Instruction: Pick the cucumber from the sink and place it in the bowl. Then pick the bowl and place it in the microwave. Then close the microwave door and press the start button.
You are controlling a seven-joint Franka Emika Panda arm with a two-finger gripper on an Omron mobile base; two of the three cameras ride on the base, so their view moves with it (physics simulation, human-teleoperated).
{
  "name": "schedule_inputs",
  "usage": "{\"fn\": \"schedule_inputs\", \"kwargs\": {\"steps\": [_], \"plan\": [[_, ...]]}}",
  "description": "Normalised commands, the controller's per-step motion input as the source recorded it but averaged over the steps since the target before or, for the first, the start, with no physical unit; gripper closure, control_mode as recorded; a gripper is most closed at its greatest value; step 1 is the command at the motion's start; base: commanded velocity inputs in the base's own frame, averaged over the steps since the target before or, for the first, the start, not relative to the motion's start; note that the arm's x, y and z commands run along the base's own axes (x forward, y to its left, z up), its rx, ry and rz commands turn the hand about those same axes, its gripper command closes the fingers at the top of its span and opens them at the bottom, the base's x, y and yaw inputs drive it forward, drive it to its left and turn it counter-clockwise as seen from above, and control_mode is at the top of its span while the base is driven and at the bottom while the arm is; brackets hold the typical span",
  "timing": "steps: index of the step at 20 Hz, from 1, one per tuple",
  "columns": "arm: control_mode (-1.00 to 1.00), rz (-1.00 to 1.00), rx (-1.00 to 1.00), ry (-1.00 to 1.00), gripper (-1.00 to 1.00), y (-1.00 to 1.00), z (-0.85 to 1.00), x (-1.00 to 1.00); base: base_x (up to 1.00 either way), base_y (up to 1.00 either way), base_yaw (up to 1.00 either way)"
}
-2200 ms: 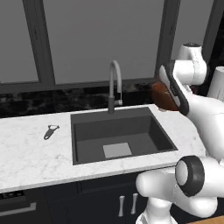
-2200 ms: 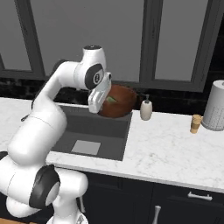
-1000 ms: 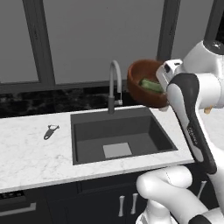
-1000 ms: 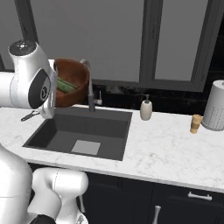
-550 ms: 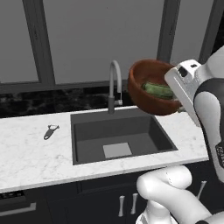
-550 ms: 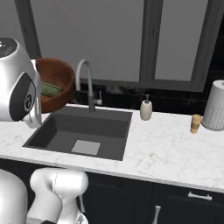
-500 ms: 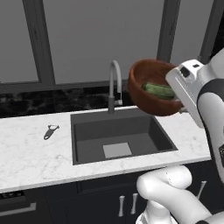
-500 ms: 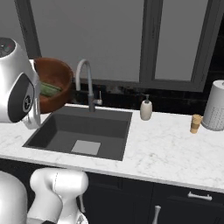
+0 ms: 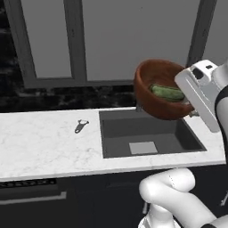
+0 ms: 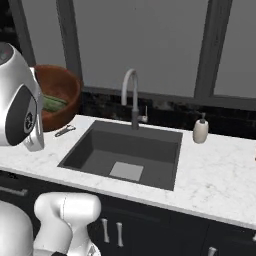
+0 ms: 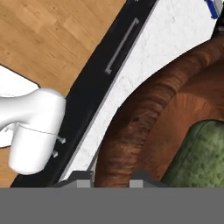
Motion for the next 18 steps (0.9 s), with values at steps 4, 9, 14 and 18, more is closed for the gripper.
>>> {"fn": "schedule_inputs", "kwargs": {"steps": [4,9,14,18], "plan": [[1.00,0.00,0.00,0.00,1.00,0.00,0.00,0.00,0.00,1.00,0.59],[1.00,0.00,0.00,0.00,1.00,0.00,0.00,0.00,-0.01,0.81,0.72],[1.00,0.00,0.00,0.00,1.00,0.00,0.00,0.00,0.00,0.00,0.99],[1.00,0.00,0.00,0.00,1.00,0.00,0.00,0.00,0.00,0.00,1.00]]}}
